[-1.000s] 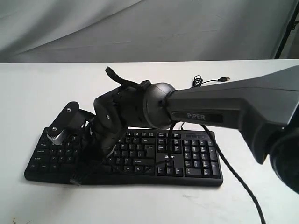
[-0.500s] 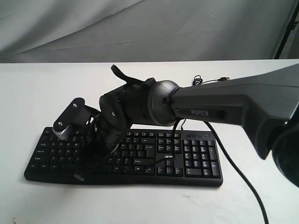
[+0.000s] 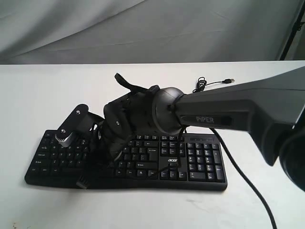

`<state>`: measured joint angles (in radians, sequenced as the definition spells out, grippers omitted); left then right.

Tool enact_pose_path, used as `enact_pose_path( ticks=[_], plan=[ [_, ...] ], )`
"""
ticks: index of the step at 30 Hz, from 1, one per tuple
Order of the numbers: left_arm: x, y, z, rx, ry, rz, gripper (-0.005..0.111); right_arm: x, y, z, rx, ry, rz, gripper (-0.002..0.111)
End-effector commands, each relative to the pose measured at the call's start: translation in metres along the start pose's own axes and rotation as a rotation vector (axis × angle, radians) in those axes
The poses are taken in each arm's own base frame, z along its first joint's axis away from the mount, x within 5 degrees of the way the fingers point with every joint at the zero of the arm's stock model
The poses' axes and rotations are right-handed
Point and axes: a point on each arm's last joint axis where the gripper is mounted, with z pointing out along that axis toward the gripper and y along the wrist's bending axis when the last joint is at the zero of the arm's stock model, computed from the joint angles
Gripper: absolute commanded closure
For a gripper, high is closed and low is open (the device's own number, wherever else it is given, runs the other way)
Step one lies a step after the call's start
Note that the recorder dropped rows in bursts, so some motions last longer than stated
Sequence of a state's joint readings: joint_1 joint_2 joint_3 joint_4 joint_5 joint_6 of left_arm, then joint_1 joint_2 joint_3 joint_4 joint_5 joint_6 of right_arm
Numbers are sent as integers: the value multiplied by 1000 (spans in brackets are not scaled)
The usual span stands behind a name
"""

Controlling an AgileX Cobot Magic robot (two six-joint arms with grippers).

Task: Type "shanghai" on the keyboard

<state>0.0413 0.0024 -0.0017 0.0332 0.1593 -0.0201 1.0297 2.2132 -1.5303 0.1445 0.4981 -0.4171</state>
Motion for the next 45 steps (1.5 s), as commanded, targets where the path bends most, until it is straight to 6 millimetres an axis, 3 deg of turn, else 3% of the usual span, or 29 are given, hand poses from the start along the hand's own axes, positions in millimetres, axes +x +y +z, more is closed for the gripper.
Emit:
enact_pose_path(
  ticks=[1,10,16,21,26,32,45],
  plan=[
    [0,0,0,7,-6,-4,107,-1,-3,-3,13,-17,1,108],
    [0,0,0,7,-6,-4,107,-2,-3,-4,15,-21,1,108],
    [0,0,0,7,-6,-4,107,-14,-7,-25,53,-95,-27,108],
    [0,0,0,7,-6,-4,107,-28,-11,-31,67,-123,-42,108],
    [0,0,0,7,-6,-4,107,-40,-15,-16,49,-88,-47,108],
    [0,0,0,7,-6,-4,107,-37,-14,-3,31,-61,-37,108],
    [0,0,0,7,-6,-4,107,-34,-9,6,-24,-63,-48,108]
  ],
)
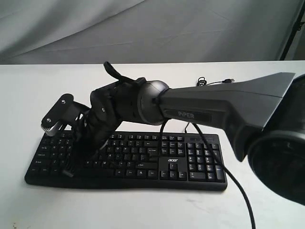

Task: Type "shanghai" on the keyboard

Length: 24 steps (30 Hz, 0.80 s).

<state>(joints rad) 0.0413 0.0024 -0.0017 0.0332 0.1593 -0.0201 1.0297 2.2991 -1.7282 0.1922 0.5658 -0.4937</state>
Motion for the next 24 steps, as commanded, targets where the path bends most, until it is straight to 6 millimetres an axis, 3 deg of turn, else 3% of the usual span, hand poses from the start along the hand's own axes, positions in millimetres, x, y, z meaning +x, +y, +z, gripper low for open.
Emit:
enact_pose_path(
  ticks=[1,24],
  plan=[
    [0,0,0,7,-6,-4,107,-1,-2,-1,-7,-6,-3,108],
    [0,0,0,7,-6,-4,107,3,-2,4,0,16,-6,108]
  ],
)
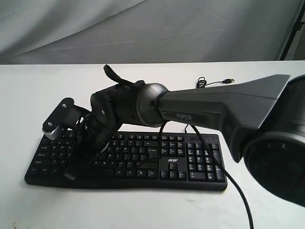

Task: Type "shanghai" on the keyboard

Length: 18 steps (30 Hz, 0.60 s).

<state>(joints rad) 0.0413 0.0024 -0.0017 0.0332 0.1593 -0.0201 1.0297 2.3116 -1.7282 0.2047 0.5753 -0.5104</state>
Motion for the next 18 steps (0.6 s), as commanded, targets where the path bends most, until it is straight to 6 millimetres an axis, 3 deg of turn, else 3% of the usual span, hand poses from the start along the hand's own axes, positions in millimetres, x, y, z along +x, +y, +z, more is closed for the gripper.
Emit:
enact_pose_path(
  ticks=[1,18],
  plan=[
    [0,0,0,7,-6,-4,107,0,-3,-1,16,0,-3,108],
    [0,0,0,7,-6,-4,107,5,-3,8,10,14,6,108]
  ],
)
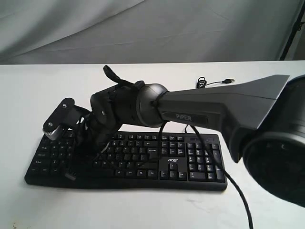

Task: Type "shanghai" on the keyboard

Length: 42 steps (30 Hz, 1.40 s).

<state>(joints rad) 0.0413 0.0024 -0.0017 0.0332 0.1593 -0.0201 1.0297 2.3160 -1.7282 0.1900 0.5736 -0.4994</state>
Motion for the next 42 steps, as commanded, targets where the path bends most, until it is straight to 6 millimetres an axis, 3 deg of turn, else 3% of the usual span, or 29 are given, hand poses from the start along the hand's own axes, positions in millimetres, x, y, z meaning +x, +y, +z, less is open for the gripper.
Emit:
enact_pose_path(
  ticks=[1,13,25,42],
  plan=[
    [0,0,0,7,-6,-4,107,4,-3,6,4,7,7,108],
    [0,0,0,7,-6,-4,107,-9,-8,-23,54,-27,-24,108],
    [0,0,0,7,-6,-4,107,13,-9,-24,80,-29,12,108],
    [0,0,0,7,-6,-4,107,14,-8,-17,61,-45,29,108]
  ],
)
